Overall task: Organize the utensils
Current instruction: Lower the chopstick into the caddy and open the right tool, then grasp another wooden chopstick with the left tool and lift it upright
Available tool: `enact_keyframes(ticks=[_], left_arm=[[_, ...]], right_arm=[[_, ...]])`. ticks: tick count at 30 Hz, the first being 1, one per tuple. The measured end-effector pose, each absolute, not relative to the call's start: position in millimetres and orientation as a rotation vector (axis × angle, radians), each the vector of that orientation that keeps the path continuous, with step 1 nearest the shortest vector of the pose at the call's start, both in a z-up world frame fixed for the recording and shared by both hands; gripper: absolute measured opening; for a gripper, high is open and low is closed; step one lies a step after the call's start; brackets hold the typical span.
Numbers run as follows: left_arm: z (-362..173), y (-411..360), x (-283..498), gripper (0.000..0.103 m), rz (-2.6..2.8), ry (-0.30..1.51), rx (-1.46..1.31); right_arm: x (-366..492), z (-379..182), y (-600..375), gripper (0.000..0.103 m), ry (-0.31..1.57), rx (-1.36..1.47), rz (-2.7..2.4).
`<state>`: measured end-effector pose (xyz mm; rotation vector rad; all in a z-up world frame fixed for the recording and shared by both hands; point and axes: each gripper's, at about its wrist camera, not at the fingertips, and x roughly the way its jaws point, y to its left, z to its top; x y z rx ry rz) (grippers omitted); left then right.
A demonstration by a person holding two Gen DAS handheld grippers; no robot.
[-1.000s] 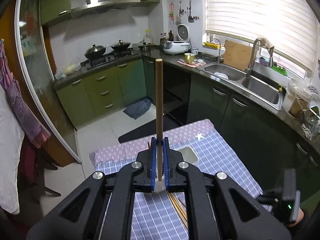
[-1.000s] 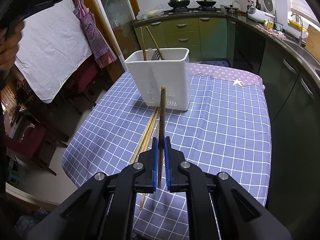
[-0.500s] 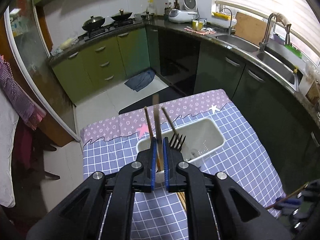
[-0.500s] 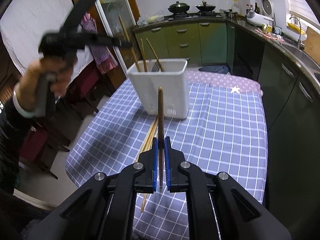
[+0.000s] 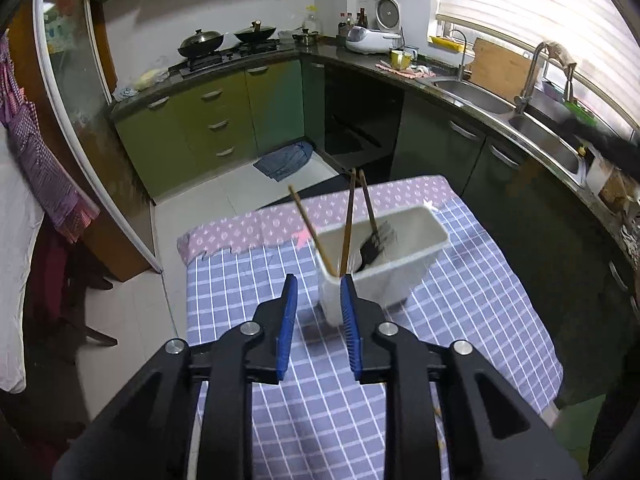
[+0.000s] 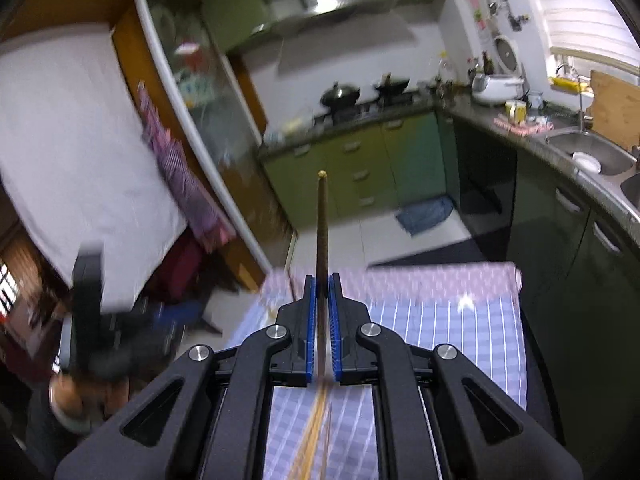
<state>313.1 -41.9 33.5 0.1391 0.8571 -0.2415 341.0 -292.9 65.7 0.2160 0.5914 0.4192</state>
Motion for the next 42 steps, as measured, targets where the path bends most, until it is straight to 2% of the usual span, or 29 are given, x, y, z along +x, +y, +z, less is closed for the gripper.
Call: enact_keyframes(ticks=[4, 10, 13, 17, 19, 24, 25, 27, 37, 42], left_arm=[[27.2, -35.8, 293.5, 0.021, -0.255, 0.873, 0.152], [14.3, -31.2, 277.5, 0.025, -0.272, 0.920, 0.151], [5.2, -32.0, 274.4, 0.026, -0.280, 0.952, 0.153], [-10.9, -38.7, 273.6, 0.030, -0.294, 0.997, 0.161], [-20.5, -43.8, 274.1, 0.030, -0.301, 1.020, 0.167], [-50.8, -59.4, 280.1, 0.030, -0.328, 1.109, 0.167], [-58.9, -63.9, 281.6, 0.030, -0.332, 1.131, 0.168], [-71.7, -71.4, 284.1, 0.030, -0.335, 1.164, 0.175], [-146.3, -100.6, 304.5, 0.030, -0.282, 1.385, 0.126], [-169.9, -103.3, 319.5, 0.030, -0.229, 1.465, 0.045]], right_arm=[[375.9, 57.0, -273.8, 0.007, 0.628, 0.175, 0.361], [410.9, -6.1, -237.8, 0.007, 0.807, 0.091, 0.346], [410.7, -19.5, -233.0, 0.008, 0.826, 0.083, 0.355], [391.4, -10.5, -239.6, 0.009, 0.785, 0.090, 0.372], [371.1, -1.3, -246.3, 0.015, 0.756, 0.095, 0.392], [322.6, -0.8, -268.1, 0.016, 0.731, 0.077, 0.424], [316.7, -3.7, -272.2, 0.020, 0.736, 0.079, 0.428], [301.2, -16.1, -284.4, 0.027, 0.753, 0.088, 0.437], [271.1, -126.8, -323.6, 0.027, 0.969, 0.058, 0.370], [271.8, -159.0, -336.2, 0.027, 1.029, 0.096, 0.371]])
